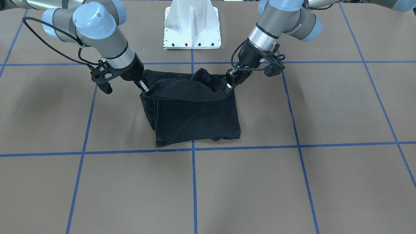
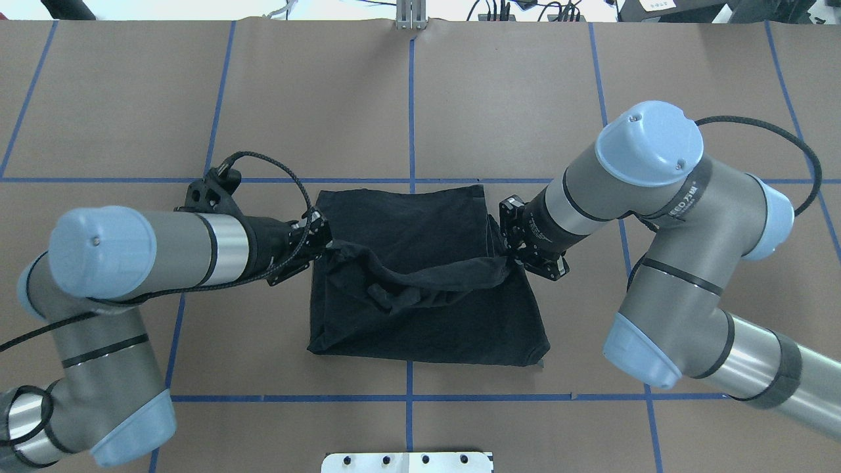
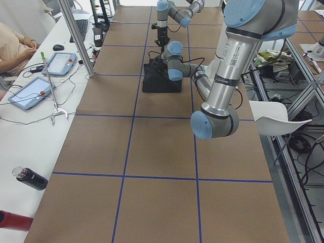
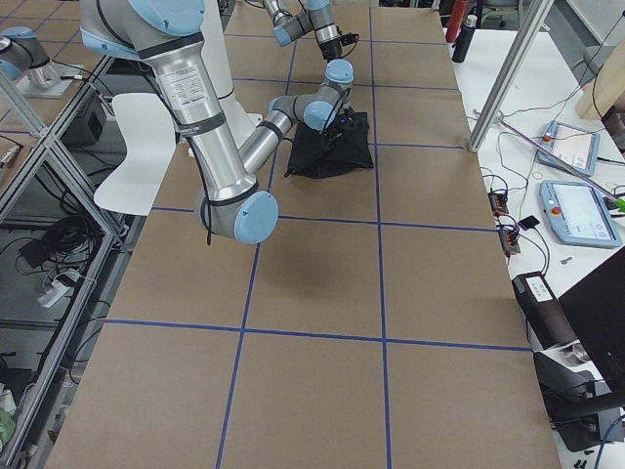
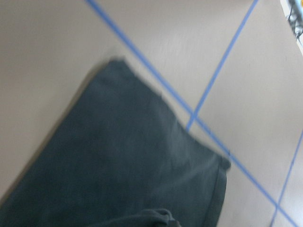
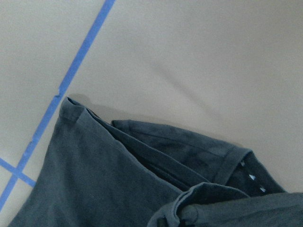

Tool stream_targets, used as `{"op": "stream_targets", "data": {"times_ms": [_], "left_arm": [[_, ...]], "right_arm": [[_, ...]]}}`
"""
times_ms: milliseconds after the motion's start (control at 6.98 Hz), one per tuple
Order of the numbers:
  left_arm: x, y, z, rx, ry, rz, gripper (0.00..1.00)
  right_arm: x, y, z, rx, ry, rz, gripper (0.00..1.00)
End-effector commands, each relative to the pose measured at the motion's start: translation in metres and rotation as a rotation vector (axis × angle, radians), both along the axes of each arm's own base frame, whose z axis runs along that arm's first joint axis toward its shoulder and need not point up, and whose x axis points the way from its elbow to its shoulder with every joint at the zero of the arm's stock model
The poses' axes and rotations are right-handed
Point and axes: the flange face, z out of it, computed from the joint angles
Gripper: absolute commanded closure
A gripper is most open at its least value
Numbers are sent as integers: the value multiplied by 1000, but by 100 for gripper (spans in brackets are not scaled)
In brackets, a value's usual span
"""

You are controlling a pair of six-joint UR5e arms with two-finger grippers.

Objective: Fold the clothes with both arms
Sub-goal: 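Lift the near end with both grippers and fold it away from the robot, then release the shirt and raise both grippers away from it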

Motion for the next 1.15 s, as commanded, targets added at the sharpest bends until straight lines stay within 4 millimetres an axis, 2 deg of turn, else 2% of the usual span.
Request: {"op": "stream_targets", "data": {"times_ms": [0,143,286,430,573,716,859,1002], "left_arm": [[16,-94,74,44,-100,-76,2],[-10,-139,81,90,-137,-122,0],[-18,-146,83,122,-160,-120,0],[-17,-145,75,126,-151,-113,0],[-23,-140,66,130,-123,-69,0],[-46,-132,44,168,-81,-38,0],[-70,-110,44,239,-116,-12,0],[-97,-82,48,403,-213,59,0]], "right_arm": [[-48,-122,42,51,65,22,0],[-34,-168,45,95,64,43,0],[-12,-188,23,139,49,47,0],[-5,-183,16,130,30,33,0],[6,-171,26,135,24,31,0],[40,-151,42,157,9,43,0],[76,-138,64,188,15,46,0],[117,-120,89,279,31,-3,0]]}}
